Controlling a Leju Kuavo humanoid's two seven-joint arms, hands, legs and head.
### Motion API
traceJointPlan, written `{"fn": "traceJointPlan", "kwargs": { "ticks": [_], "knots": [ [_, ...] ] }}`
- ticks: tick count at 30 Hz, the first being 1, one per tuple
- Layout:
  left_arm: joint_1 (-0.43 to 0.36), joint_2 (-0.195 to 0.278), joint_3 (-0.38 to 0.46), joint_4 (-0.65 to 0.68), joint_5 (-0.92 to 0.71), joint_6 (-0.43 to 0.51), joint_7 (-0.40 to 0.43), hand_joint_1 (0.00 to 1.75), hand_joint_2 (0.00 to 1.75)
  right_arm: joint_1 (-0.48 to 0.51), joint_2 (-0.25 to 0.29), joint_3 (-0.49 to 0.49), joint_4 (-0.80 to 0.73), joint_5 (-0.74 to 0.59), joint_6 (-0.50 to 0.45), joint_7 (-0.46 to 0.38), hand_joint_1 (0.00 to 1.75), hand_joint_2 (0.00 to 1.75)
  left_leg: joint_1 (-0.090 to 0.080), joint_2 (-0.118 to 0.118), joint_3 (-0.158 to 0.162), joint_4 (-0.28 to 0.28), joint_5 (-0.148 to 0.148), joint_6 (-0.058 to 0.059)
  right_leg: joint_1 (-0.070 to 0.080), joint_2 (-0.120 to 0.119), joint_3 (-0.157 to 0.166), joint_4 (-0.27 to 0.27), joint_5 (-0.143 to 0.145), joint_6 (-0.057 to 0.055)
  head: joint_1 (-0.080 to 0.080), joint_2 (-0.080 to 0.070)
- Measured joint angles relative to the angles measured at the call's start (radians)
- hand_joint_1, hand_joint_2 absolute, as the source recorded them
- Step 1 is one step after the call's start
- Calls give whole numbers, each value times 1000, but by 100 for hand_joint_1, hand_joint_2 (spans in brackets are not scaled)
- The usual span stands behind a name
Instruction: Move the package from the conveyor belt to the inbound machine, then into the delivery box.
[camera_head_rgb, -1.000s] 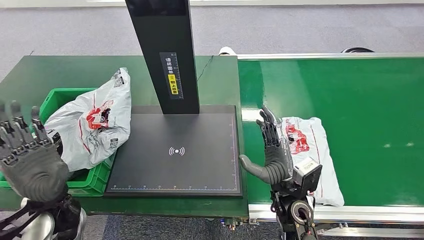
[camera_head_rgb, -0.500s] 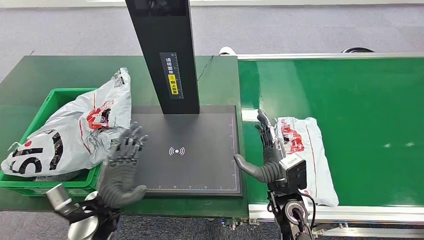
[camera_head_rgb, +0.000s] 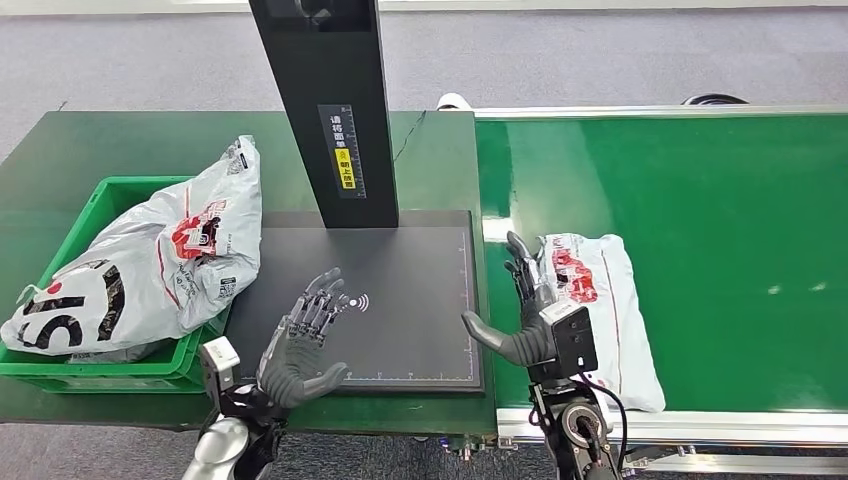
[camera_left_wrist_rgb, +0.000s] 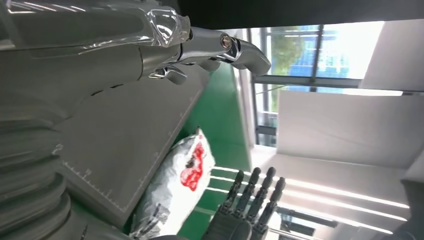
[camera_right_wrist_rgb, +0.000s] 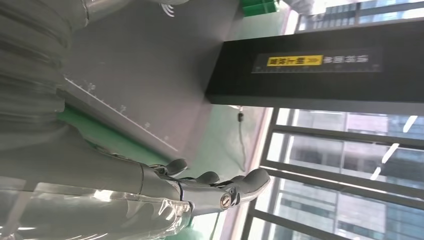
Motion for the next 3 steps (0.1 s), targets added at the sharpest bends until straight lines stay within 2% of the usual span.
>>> {"fn": "traceJointPlan", "kwargs": {
  "ticks": [3],
  "knots": [
    [1, -2, 1, 8, 0, 14, 15, 0, 175, 1, 0, 0, 13, 1, -4, 9, 0, 175, 0, 0, 0, 0, 0, 0, 0, 0, 0, 0, 0, 0, 0, 0]
  ]
}}
